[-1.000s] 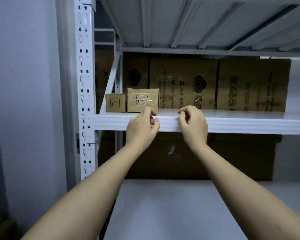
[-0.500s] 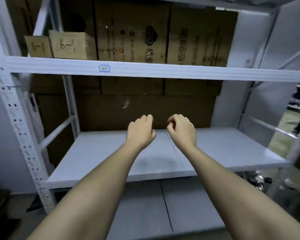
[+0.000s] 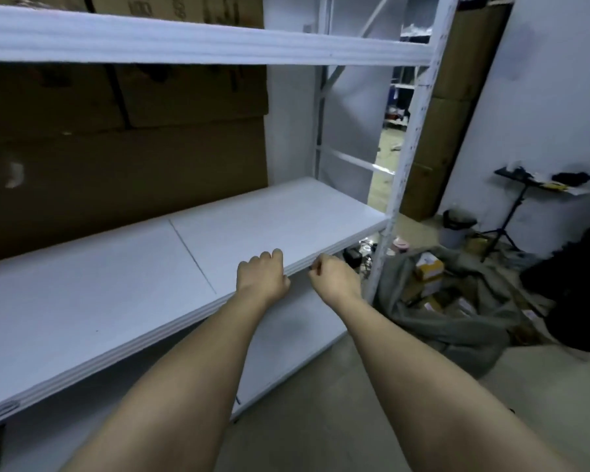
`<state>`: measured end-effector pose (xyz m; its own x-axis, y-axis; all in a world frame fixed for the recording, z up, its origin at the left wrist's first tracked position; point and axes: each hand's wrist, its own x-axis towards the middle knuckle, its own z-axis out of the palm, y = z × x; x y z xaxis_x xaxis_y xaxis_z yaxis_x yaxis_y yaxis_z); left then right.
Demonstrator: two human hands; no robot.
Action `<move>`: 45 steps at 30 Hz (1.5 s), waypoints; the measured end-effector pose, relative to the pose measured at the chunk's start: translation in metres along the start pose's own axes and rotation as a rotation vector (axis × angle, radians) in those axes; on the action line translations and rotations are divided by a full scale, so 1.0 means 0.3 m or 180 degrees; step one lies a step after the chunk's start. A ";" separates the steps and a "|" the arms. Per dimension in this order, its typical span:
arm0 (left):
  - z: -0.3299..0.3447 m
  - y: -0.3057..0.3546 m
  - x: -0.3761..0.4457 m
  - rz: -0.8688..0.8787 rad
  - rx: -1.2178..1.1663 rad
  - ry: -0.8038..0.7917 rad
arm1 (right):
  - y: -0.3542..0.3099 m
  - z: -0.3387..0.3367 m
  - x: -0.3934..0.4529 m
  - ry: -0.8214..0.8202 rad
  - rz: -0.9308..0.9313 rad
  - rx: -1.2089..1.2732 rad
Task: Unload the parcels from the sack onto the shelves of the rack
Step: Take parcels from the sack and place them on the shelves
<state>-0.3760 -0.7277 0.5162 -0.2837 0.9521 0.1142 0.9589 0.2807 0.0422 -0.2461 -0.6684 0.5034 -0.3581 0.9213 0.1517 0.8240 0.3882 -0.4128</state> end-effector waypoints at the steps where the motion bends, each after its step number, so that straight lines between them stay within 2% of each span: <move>1: 0.028 0.039 0.043 0.0084 -0.0034 -0.0063 | 0.052 0.008 0.026 -0.0038 0.0100 -0.0061; 8: 0.169 0.266 0.311 0.0617 -0.0130 -0.0463 | 0.347 0.059 0.191 -0.0489 0.0755 -0.0665; 11: 0.215 0.372 0.412 0.0803 0.0019 -0.0704 | 0.463 0.067 0.239 -0.0732 0.1081 -0.0656; 17: 0.327 0.599 0.570 0.1121 0.0099 -0.1161 | 0.713 0.033 0.317 -0.1100 0.1373 -0.0754; 23: 0.441 0.884 0.717 0.1095 0.0053 -0.1410 | 1.050 -0.006 0.435 -0.1350 0.1432 -0.0707; 31: 0.545 1.283 0.854 0.0709 -0.0047 -0.1813 | 1.479 -0.143 0.590 -0.1609 0.1245 -0.0916; 37: 0.580 1.465 0.973 0.0640 -0.0037 -0.1919 | 1.656 -0.161 0.703 -0.1674 0.1191 -0.0792; 45: 0.721 1.630 1.195 0.0719 -0.0118 -0.2252 | 1.906 -0.103 0.864 -0.1743 0.1480 -0.0679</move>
<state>-0.0070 -0.2229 0.3632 0.0053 0.8404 -0.5420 0.9888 0.0764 0.1282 0.1460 -0.2069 0.3345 -0.0735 0.8699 -0.4876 0.9910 0.0087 -0.1337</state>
